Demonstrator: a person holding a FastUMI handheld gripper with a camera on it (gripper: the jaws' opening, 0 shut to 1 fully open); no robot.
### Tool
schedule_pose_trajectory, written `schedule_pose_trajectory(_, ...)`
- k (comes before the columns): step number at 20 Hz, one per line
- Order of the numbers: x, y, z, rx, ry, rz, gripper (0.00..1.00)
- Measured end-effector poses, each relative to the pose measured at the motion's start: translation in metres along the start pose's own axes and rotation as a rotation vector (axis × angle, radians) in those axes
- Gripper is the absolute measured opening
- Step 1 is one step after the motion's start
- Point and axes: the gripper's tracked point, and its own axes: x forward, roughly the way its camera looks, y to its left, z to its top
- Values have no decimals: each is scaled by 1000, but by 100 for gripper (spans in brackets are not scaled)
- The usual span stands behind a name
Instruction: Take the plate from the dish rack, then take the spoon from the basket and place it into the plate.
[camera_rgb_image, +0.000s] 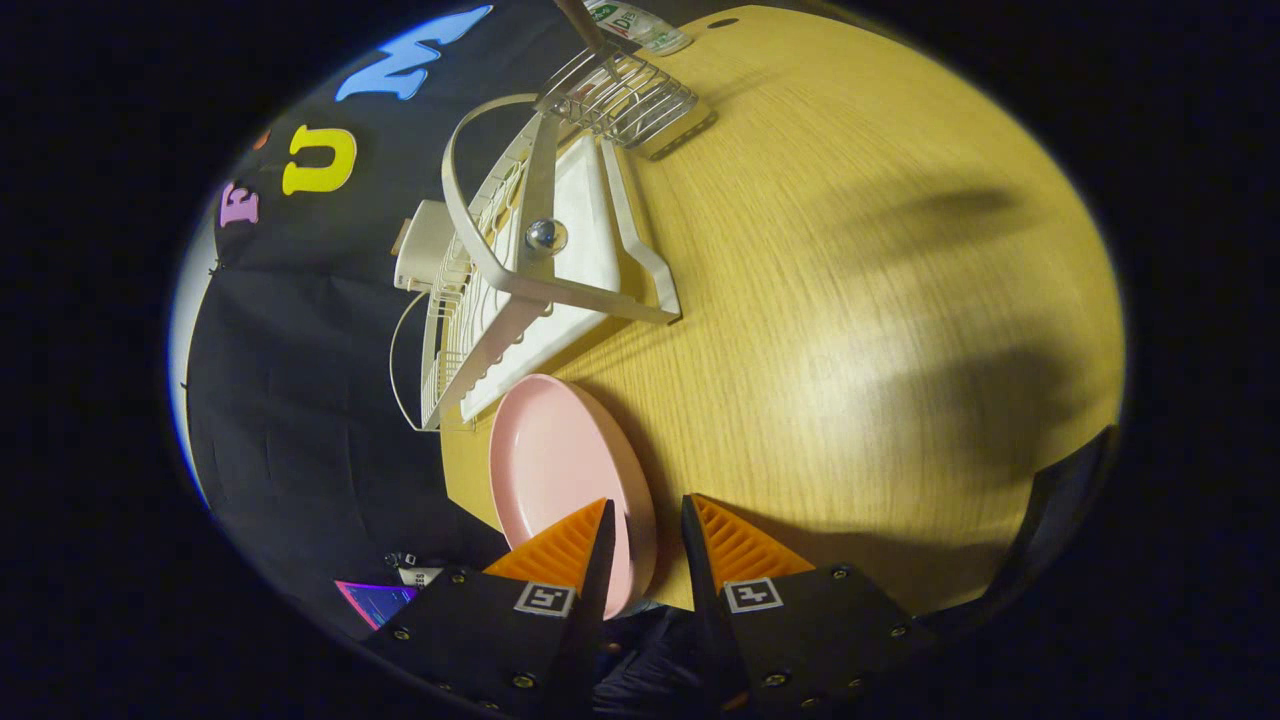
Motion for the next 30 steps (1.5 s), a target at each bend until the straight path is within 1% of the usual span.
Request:
schedule_pose_trajectory(5, -33, -7, 23, -58, -57, -33, 40)
schedule_pose_trajectory(12, -67, -17, 78, -7, -189, -54, 40)
schedule_pose_trajectory(15, -86, -15, 115, 6, -327, -64, 40)
schedule_pose_trajectory(19, -108, -4, 159, -41, -485, -63, 40)
schedule_pose_trajectory(22, -117, 13, 205, -69, -629, -56, 40)
schedule_pose_trajectory(25, -126, 26, 242, -87, -755, -50, 40)
schedule_pose_trajectory(28, -123, 35, 268, -121, -833, -58, 39)
schedule_pose_trajectory(30, -115, 40, 282, -143, -856, -57, 40)
